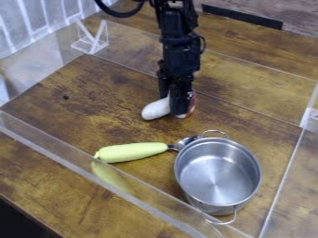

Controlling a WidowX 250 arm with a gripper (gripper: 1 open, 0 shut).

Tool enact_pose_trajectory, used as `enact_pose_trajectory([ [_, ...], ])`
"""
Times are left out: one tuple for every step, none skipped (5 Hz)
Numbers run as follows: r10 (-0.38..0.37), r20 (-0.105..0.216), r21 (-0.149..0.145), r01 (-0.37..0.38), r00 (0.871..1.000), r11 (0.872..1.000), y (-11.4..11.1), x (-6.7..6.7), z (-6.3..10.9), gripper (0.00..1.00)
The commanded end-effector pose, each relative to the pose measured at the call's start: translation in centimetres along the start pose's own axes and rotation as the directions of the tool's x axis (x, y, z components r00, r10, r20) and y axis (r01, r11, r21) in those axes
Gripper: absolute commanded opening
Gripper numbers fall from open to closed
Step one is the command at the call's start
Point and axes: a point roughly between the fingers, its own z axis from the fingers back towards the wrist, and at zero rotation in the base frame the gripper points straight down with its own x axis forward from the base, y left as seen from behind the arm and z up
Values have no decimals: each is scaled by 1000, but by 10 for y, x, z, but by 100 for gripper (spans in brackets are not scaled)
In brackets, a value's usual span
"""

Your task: Put the mushroom in the silver pot

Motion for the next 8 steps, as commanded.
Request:
enact_pose_trajectory([
  [-109, 45, 46, 107, 993, 993, -8, 14, 19, 0],
  [-168, 49, 59, 165, 985, 985, -9, 14, 25, 0],
  [-201, 56, 72, 196, 978, 978, -10, 13, 33, 0],
  [-227, 64, 87, 221, 972, 971, -12, 12, 42, 0],
  [-250, 73, 104, 242, 965, 965, -14, 11, 52, 0],
  [-257, 82, 126, 245, 963, 961, -19, 27, 69, 0],
  [-241, 111, 154, 223, 964, 963, -18, 39, 81, 0],
  [-233, 128, 149, 214, 964, 966, -20, 37, 76, 0],
])
